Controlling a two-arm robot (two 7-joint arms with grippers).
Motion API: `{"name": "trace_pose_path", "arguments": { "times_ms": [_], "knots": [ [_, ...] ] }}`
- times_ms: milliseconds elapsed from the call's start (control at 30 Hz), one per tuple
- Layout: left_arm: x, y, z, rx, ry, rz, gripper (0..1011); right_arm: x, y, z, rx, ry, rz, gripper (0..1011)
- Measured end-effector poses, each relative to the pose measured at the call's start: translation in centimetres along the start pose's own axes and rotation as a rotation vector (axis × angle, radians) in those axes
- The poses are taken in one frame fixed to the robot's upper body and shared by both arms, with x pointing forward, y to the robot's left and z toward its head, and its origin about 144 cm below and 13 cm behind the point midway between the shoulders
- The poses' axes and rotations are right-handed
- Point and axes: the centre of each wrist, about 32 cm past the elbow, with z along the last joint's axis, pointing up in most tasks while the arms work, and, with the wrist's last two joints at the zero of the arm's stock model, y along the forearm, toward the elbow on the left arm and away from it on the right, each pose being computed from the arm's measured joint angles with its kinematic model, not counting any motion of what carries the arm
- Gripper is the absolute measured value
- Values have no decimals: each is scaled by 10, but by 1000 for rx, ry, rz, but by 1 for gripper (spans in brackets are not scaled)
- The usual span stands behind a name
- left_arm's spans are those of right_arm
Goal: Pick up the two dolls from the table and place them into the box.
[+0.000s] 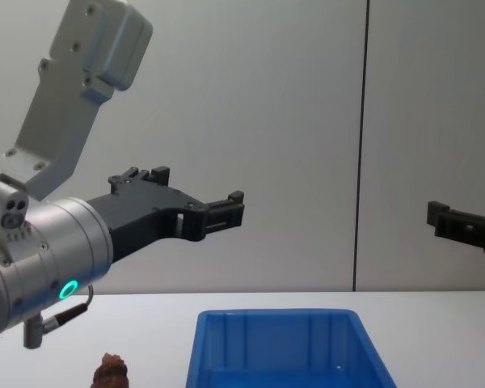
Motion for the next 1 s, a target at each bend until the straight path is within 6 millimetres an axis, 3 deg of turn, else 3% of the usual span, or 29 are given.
{"name": "trace_pose_path", "arguments": {
  "times_ms": [700, 1000],
  "knots": [
    [0, 0, 0, 0, 0, 0, 1001, 1, 0, 0, -2, 0, 1, 1001],
    [0, 0, 0, 0, 0, 0, 1001, 13, -8, -5, -39, 3, 16, 1001]
  ]
}}
